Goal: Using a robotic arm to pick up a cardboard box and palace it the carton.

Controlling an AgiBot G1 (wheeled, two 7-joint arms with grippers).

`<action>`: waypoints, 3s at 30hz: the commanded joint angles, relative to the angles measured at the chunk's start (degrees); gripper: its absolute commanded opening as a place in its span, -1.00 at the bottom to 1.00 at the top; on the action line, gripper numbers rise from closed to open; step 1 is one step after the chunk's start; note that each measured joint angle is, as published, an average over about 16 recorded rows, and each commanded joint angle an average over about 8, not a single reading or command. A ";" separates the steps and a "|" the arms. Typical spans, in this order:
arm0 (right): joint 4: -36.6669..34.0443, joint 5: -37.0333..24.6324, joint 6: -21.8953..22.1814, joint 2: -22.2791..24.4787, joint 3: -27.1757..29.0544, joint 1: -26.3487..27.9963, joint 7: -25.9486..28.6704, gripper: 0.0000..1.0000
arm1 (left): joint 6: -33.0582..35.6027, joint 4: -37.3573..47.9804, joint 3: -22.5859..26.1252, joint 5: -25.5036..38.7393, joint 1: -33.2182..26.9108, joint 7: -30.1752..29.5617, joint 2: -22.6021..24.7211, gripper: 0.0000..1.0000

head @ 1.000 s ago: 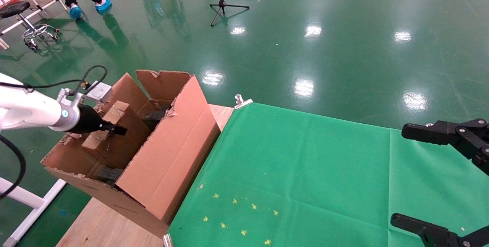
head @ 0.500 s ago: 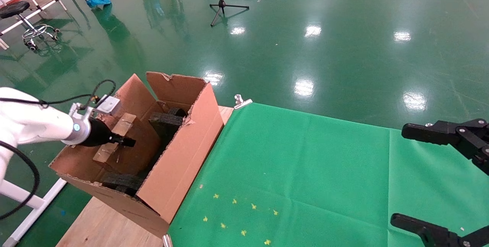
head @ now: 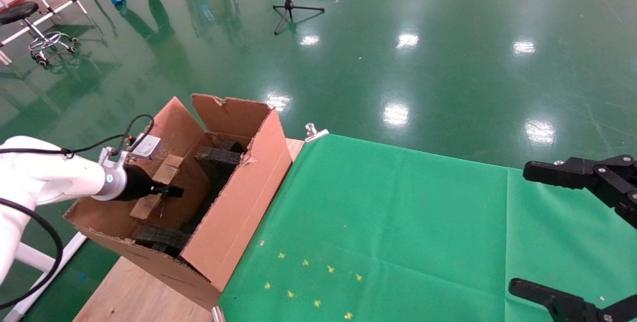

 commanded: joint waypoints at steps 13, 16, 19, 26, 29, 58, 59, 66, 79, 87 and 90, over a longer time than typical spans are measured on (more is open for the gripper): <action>-0.01 0.02 0.03 0.01 0.00 -0.01 -0.01 1.00 | -0.61 -0.52 -0.45 -0.73 1.46 0.72 -0.08 1.00; -0.01 0.02 0.03 0.01 0.00 -0.01 -0.01 1.00 | -0.52 -0.48 -0.45 -0.71 1.36 0.65 -0.10 1.00; -0.01 0.02 0.03 0.01 0.00 -0.01 -0.01 1.00 | -0.45 -0.43 -0.44 -0.69 1.28 0.56 -0.13 1.00; -0.01 0.02 0.02 0.01 0.00 -0.01 -0.01 1.00 | -0.15 -0.37 -0.48 -0.67 1.05 0.44 -0.20 1.00; -0.02 0.02 0.02 0.01 -0.01 0.00 -0.01 1.00 | -0.01 -0.78 -0.65 -0.90 0.51 0.60 -0.49 1.00; -0.05 0.06 0.04 0.02 -0.04 0.00 -0.04 1.00 | 22.66 -40.97 -13.58 -22.80 0.06 -0.47 -24.27 1.00; -0.05 0.06 0.04 0.02 -0.04 0.00 -0.04 1.00 | 22.74 -41.53 -13.62 -22.89 0.20 -0.54 -24.49 1.00; -0.06 0.07 0.04 0.02 -0.05 0.00 -0.04 1.00 | 22.65 -40.73 -13.55 -22.90 0.32 -0.19 -23.96 1.00; -0.08 0.08 0.04 0.02 -0.07 0.02 -0.06 1.00 | 26.91 -46.61 -16.17 -30.90 5.54 4.80 -22.34 1.00; -0.08 0.09 0.04 0.03 -0.08 0.02 -0.06 1.00 | 30.04 -51.04 -18.07 -36.75 9.39 8.43 -21.20 1.00; -0.08 0.09 0.04 0.03 -0.08 0.02 -0.07 1.00 | 31.20 -52.69 -18.79 -38.93 10.83 9.78 -20.78 1.00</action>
